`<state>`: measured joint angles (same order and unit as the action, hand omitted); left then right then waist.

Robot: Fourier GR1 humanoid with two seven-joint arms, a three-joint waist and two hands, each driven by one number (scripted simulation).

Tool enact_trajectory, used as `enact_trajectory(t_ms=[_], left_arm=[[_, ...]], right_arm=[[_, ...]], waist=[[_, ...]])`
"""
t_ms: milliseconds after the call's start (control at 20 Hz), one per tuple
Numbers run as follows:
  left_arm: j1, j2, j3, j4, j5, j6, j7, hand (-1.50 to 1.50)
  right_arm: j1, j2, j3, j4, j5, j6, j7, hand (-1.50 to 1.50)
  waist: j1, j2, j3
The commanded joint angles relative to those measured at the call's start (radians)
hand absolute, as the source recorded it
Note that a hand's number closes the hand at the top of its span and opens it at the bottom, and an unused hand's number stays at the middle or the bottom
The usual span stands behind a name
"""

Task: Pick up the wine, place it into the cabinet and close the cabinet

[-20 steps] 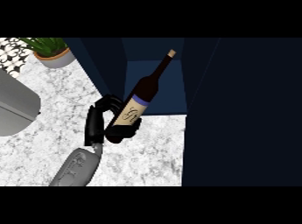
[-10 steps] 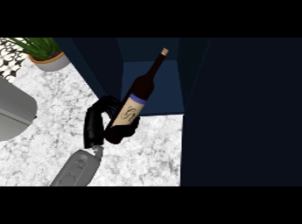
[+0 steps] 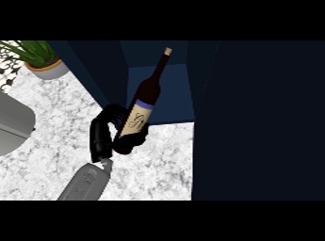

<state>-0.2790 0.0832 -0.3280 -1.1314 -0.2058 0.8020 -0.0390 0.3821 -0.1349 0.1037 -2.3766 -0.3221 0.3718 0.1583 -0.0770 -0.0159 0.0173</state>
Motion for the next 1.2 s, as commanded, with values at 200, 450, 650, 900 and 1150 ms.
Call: enact_trajectory(t_ms=[200, 450, 650, 900, 1150], left_arm=[[-0.221, -0.051, 0.037, 0.182, 0.042, -0.078, 0.080, 1.50], [-0.230, -0.059, 0.075, 0.151, 0.083, -0.047, 0.088, 1.50], [-0.260, -0.017, 0.024, 0.193, -0.016, -0.006, 0.067, 1.50], [-0.262, 0.005, -0.027, 0.208, -0.097, 0.032, 0.067, 1.50], [-0.265, 0.022, -0.055, 0.205, -0.140, 0.028, 0.100, 1.50]], right_arm=[[0.013, 0.000, 0.006, -0.025, -0.071, 0.010, 0.011, -1.50], [0.013, -0.011, -0.001, -0.035, -0.059, 0.020, 0.008, -1.50], [-0.001, -0.011, -0.015, -0.012, -0.081, 0.019, 0.006, -1.50], [-0.002, -0.004, 0.031, -0.020, -0.060, 0.033, 0.004, -1.50], [-0.015, -0.003, 0.013, 0.000, -0.071, 0.036, -0.010, -1.50]], waist=[[-0.054, 0.044, -0.019], [-0.055, 0.043, -0.020], [-0.047, 0.042, -0.017], [-0.074, 0.044, -0.016], [-0.081, 0.046, -0.015]])
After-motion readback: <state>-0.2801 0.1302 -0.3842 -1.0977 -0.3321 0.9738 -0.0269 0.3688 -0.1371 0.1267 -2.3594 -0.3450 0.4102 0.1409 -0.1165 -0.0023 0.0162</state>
